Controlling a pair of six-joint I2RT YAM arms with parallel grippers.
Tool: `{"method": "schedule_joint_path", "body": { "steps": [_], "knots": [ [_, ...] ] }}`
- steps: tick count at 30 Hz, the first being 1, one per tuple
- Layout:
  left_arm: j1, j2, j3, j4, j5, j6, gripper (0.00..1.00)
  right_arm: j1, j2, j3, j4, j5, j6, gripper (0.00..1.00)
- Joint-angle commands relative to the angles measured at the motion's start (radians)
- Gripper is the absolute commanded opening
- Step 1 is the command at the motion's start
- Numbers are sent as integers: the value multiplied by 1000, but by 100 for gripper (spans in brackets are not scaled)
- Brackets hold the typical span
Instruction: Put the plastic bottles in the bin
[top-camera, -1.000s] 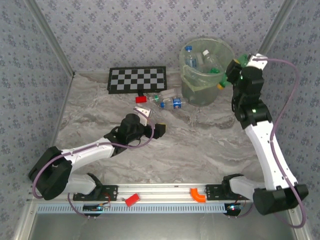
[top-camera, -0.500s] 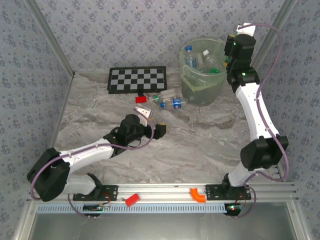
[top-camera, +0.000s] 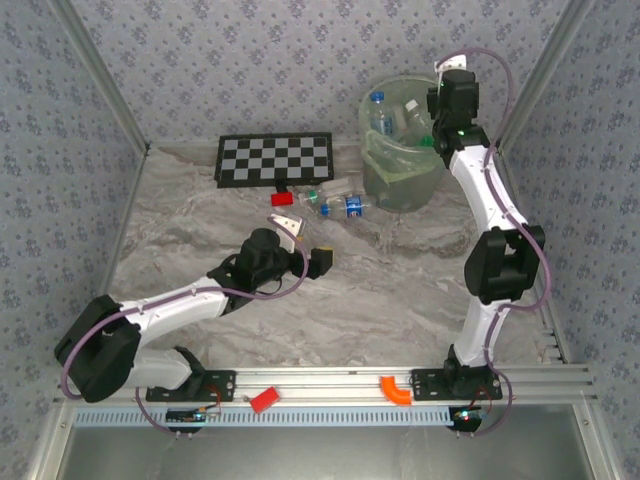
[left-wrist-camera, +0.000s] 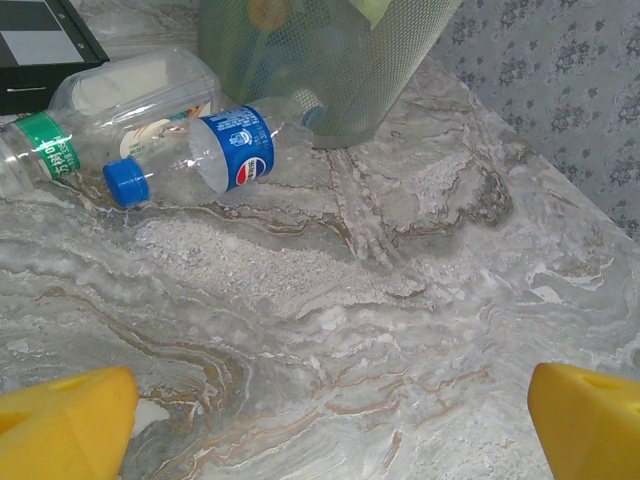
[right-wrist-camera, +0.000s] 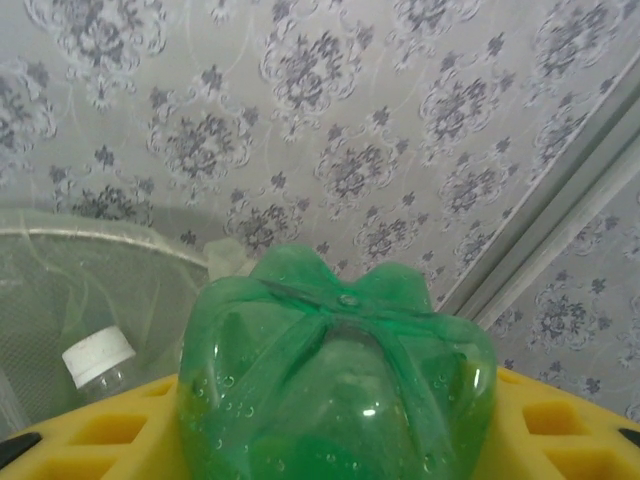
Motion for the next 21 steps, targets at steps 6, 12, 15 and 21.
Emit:
{"method": "schedule_joint_path", "body": {
  "steps": [6,12,15,21],
  "knots": [
    [-8,12,21,21,-11,21,100,-9,17,34,-55,-19,-101,97],
    [-8,14,24,19,-10,18,100,-8,-32,35,-61,-37,-89,100],
    [-8,14,24,18,-7,18,100,-9,-54,36,-71,-51,-67,100],
    [-8,20,29,11,-12,21,100,-3,-104,9,-91,-55,14,100]
  ]
}}
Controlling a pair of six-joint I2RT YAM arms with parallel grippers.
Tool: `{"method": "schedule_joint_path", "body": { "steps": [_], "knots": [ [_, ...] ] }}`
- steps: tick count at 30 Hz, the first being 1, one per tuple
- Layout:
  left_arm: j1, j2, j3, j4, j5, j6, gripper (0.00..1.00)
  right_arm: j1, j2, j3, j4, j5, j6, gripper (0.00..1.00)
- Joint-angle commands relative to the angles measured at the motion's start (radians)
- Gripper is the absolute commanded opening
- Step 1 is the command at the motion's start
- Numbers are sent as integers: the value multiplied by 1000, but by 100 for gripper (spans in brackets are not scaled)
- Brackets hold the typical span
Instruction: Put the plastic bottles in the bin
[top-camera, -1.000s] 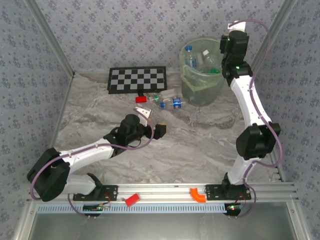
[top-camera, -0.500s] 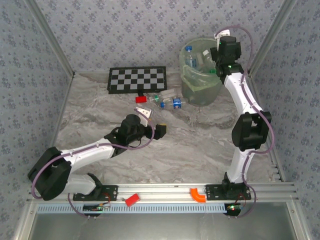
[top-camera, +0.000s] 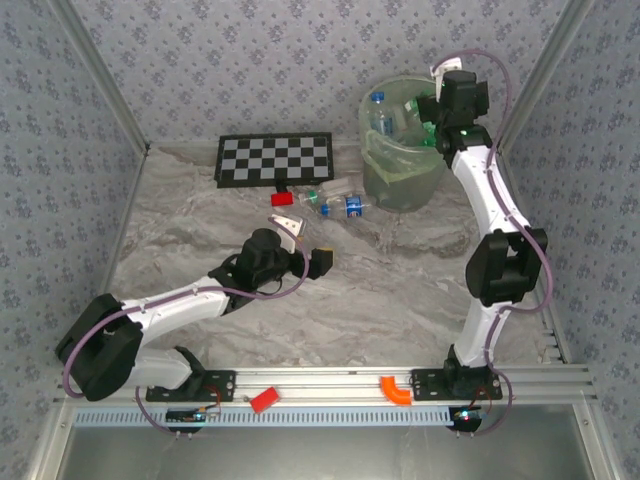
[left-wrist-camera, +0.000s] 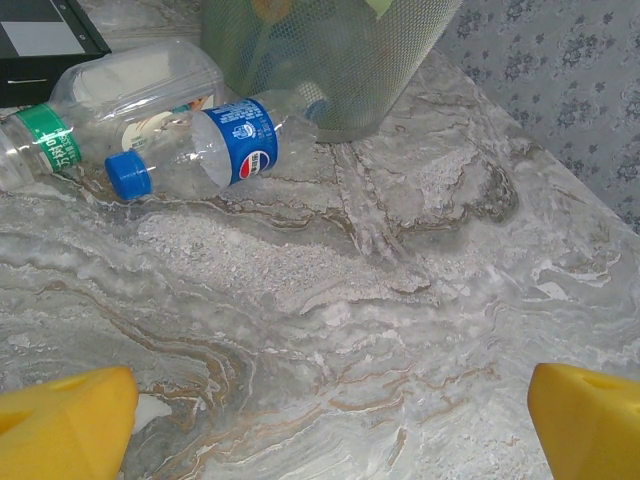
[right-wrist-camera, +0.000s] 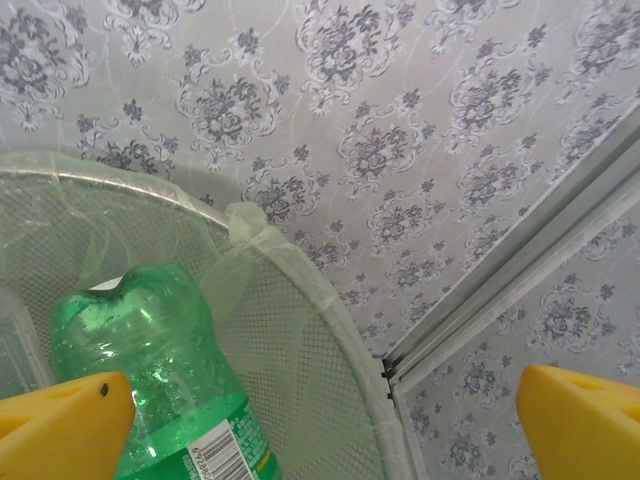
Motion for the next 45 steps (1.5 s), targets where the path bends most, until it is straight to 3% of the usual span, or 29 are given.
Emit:
{"method": "schedule_joint_path", "body": {
  "steps": [1,9,14,23,29,34,40,45],
  "knots": [
    [-8,13,30,10,-12,21,100,1,-86,-9,-3,-10,73,100],
    [-8,31,39,2,-25,21,100,13,-301,-240,71,-70,273,100],
    [-8,29,37,-9,-100,11,100,62,-470,-447,124,-106,359,100],
    [2,-47,-1,-54,-323,-64,100,289,-621,-665,185,-31,235,99],
    [48,-111,-35,-85,-395,-122,100,449,-596,-735,144,59,295,99],
    [80,-162,-68,-73,-385,-140,100,554,-515,-794,144,165,547,99],
    [82,-211,-104,-4,-302,-118,100,572,-382,-820,128,92,953,99],
    [82,-226,-104,-6,-289,-110,100,588,-273,-829,195,76,1122,100]
  ]
}}
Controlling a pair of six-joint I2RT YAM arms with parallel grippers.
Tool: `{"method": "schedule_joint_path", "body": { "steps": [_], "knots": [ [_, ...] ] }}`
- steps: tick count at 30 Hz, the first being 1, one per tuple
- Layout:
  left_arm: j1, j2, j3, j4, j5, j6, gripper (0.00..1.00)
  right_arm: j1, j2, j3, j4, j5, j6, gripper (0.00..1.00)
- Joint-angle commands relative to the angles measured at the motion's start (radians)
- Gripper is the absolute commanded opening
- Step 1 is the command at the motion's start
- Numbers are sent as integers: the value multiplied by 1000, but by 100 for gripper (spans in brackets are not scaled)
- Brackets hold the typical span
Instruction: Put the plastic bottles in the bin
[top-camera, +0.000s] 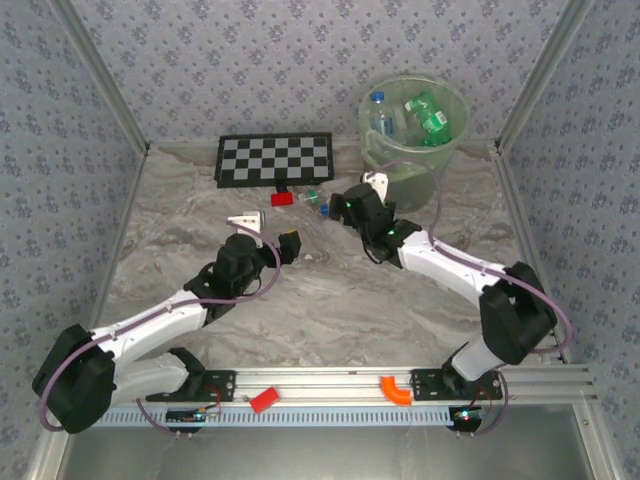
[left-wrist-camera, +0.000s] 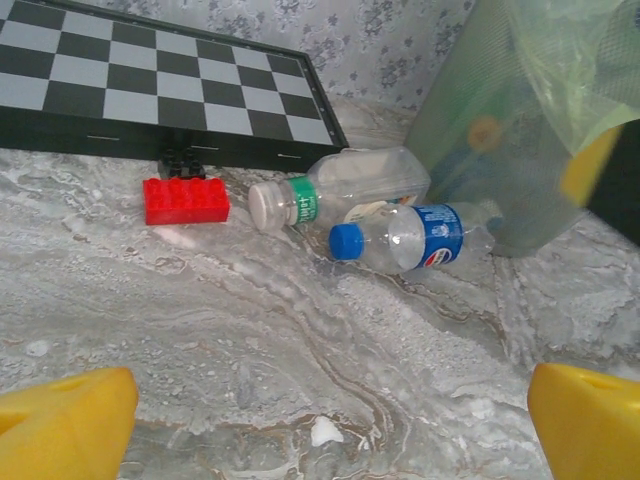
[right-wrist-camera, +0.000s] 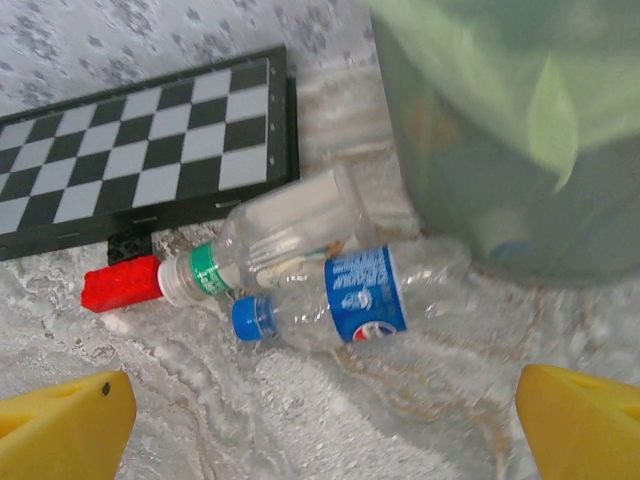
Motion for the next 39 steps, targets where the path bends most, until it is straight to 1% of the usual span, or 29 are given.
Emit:
{"method": "schedule_joint_path", "body": {
  "steps": [1,3,5,15,21,26,30,34,39],
  "knots": [
    [3,-27,-4,37,19,10,100,15,59,-20,82,-20,215,100],
    [2,-33,-5,35,15,13,100,14,104,-20,132,-34,242,97],
    [3,-41,-7,34,11,17,100,19,142,8,147,-24,232,95],
    [4,-61,-8,27,2,29,100,21,381,324,-20,105,215,95],
    [4,-66,-8,28,5,32,100,-1,519,499,-100,148,231,93],
    [5,-65,-7,24,4,37,100,-36,593,584,-166,147,312,93],
    [4,-71,-7,25,2,37,100,-44,636,633,-214,143,370,93],
    [5,-74,-9,24,1,40,100,-58,673,665,-214,129,376,93],
    [5,-73,-8,24,1,42,100,-85,708,693,-189,83,373,91]
  ]
}}
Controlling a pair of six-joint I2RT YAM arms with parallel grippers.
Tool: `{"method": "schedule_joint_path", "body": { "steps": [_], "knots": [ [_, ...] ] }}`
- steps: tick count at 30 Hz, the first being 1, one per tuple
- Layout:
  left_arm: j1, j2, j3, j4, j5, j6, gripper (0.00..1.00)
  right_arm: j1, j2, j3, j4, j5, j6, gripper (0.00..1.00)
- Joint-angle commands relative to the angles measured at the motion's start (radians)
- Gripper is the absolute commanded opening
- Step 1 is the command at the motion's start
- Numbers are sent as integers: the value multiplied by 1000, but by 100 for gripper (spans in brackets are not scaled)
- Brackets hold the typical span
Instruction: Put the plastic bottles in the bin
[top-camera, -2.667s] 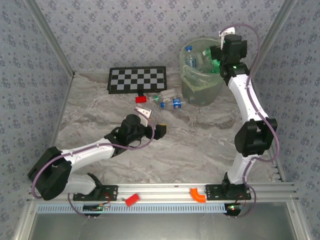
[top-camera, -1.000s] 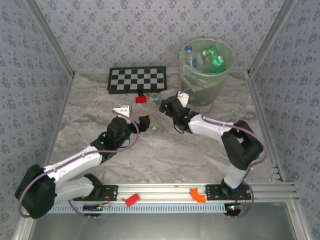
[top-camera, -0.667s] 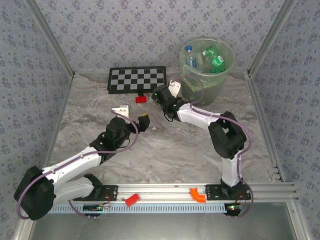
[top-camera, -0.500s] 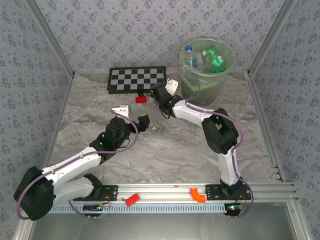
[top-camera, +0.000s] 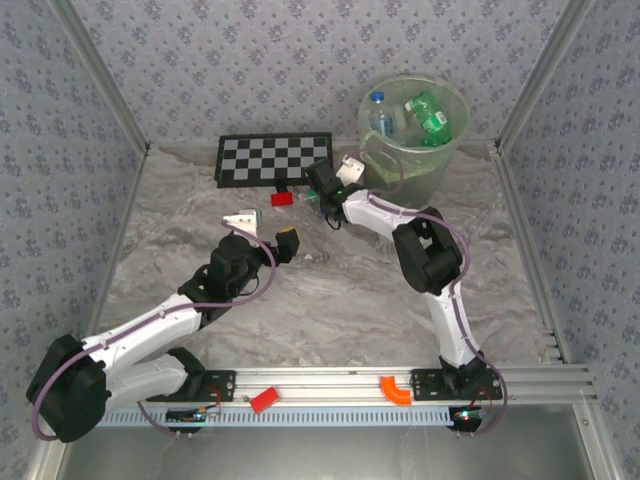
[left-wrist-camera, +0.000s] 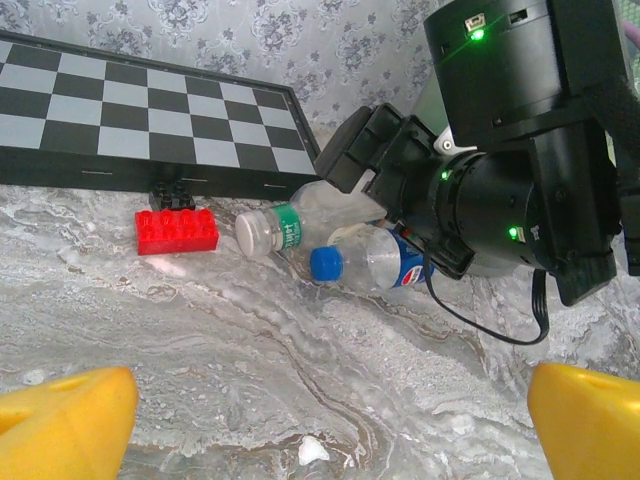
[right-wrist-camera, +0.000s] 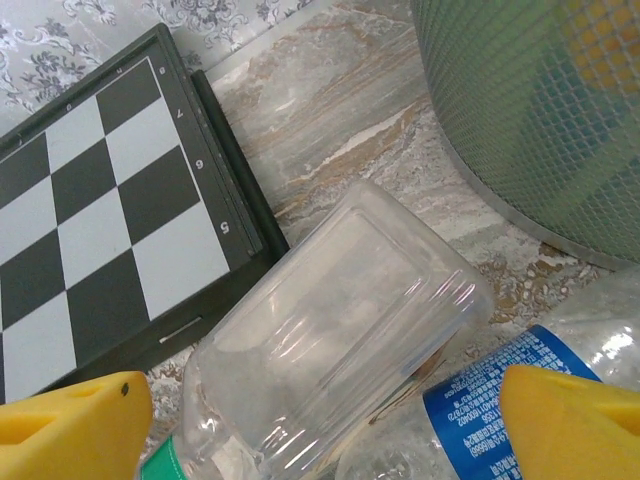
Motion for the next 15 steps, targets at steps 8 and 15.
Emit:
{"method": "schedule_joint_path", "body": {
  "steps": [8,15],
  "knots": [
    [4,-10,-2,20,1,14,100,-17,123,178,-160,20,61,88],
    [5,-14,-4,19,4,15,100,8,209,340,-291,181,-73,87]
  ]
}}
